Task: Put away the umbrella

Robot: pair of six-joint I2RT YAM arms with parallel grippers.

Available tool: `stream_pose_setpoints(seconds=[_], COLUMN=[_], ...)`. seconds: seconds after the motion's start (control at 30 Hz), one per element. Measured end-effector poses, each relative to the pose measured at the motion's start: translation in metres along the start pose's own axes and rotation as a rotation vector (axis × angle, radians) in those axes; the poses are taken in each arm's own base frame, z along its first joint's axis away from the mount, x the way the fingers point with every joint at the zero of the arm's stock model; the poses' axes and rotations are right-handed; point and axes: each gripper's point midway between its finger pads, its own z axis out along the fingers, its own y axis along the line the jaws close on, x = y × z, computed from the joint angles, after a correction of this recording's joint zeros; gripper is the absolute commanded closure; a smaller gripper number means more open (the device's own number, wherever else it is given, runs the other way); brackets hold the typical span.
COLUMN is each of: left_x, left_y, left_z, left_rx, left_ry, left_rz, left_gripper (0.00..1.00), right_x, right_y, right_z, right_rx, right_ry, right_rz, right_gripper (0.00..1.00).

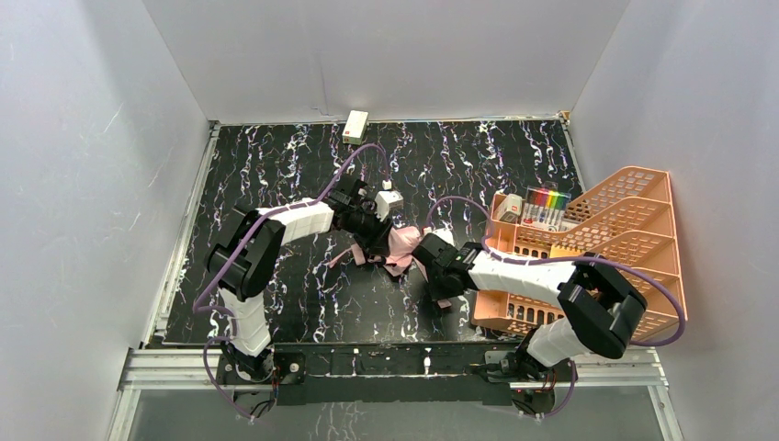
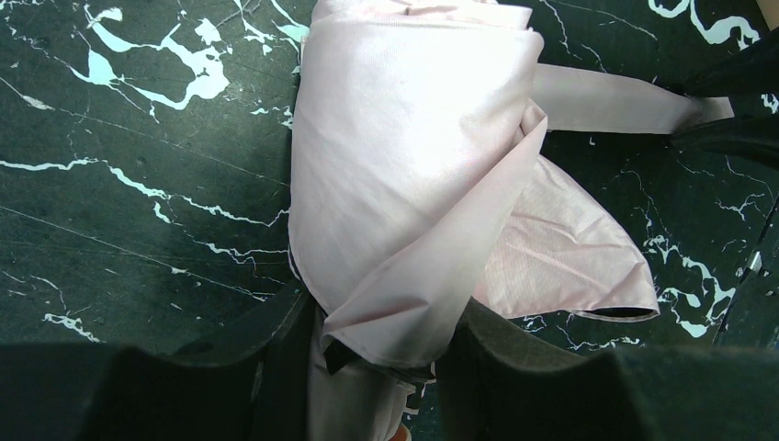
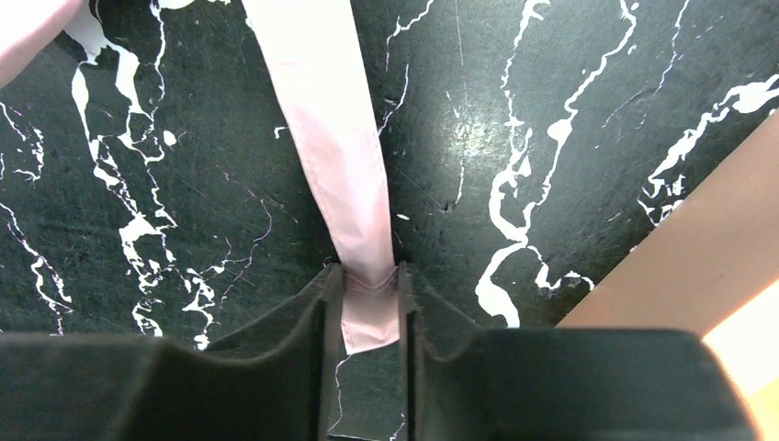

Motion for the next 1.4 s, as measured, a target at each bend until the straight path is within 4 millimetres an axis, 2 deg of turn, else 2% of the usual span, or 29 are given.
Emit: stream_pose_setpoints(seconds=[0.2, 0.23, 0.6, 0.73, 1.0, 1.23, 1.4], left_x=[0.0, 0.0, -0.004, -0.006, -0.006, -0.004, -0.001], left_y=[0.0, 0.0, 0.003, 0.011, 0.017, 0.015, 0.013], left_z=[0.0, 0.0, -0.002, -0.005, -0.009, -0.01, -0.011], left_rx=[-0.011, -0.014, -0.041, -0.054, -0.066, -0.059, -0.047], left_ry=[0.002, 0.001, -0.04, -0.063, -0.073, -0.069, -0.058], left_rz=[-0.006, -0.011, -0.147, -0.21, -0.271, -0.287, -0.301], left_gripper=[1.0, 1.0, 1.0, 1.0, 1.0, 1.0, 1.0], right_x=[0.001, 0.001, -0.006, -0.01, -0.013, -0.015, -0.016], right_y=[-0.003, -0.003, 0.007, 0.025, 0.081, 0.112, 0.125], right_z=[0.003, 0.003, 0.0, 0.0, -0.001, -0.01, -0.022], right_rx=[0.006, 0.005, -0.033, -0.089, -0.251, -0.358, -0.427], right_ry=[0.01, 0.009, 0.002, -0.002, -0.002, -0.018, -0.034], right_rz=[0.007, 0.008, -0.017, -0.036, -0.091, -0.114, -0.118], right_gripper=[0.98, 1.0, 1.0, 1.0, 1.0, 1.0, 1.0])
